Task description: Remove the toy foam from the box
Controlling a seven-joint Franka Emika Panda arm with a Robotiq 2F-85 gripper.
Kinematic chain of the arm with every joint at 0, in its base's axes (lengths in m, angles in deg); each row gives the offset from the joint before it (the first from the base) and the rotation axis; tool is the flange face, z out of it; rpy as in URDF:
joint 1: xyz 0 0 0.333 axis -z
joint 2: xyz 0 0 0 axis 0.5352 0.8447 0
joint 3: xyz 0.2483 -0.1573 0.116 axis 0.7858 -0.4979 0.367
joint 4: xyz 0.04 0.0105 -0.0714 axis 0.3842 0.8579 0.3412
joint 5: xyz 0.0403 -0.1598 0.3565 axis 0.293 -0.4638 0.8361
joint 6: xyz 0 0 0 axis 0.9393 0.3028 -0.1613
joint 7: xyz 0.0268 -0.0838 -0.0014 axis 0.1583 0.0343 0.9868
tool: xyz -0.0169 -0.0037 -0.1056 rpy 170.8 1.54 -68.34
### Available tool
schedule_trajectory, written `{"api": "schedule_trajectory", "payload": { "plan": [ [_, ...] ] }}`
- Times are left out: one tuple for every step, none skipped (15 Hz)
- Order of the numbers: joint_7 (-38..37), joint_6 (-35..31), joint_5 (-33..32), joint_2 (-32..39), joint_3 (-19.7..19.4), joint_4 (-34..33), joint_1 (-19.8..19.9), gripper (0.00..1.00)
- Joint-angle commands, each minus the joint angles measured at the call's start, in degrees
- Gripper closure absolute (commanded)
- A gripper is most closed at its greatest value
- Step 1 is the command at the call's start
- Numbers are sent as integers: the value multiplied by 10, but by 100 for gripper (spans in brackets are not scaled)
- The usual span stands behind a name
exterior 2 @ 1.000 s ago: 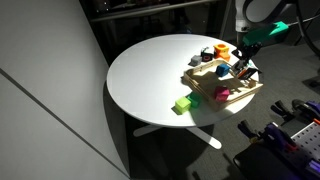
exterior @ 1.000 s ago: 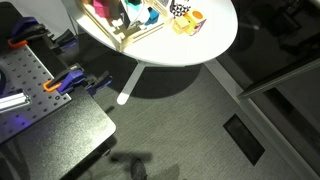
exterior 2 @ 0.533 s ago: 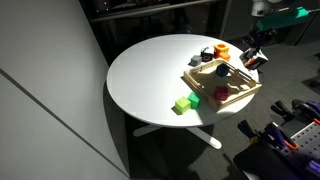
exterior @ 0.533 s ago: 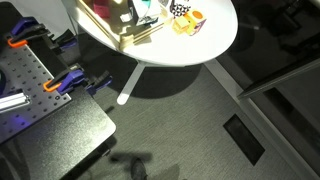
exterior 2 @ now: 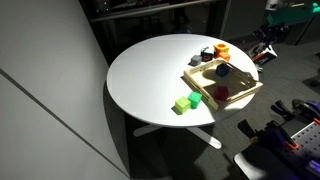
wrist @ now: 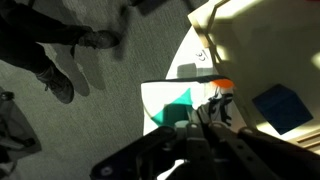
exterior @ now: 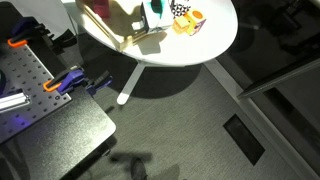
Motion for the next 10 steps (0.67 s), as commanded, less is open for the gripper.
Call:
{"api": "schedule_trajectory", "payload": {
  "plan": [
    [7,-2,28,23,-6,-32,10,97],
    [4,-3,30,31,-8,-41,11,97],
    [2,-5,33,40,-11,-50,12,97],
    [0,-6,34,48,-12,-58,12,97],
    [-2,-8,34,57,-15,-68,12,97],
    [-4,-11,35,68,-17,-77,12,97],
    [-3,-14,39,79,-19,-86,12,97],
    [-1,-16,43,89,-22,-95,12,97],
    [3,-21,48,101,-23,-102,12,97],
    [7,-24,55,110,-24,-108,11,97]
  ]
}}
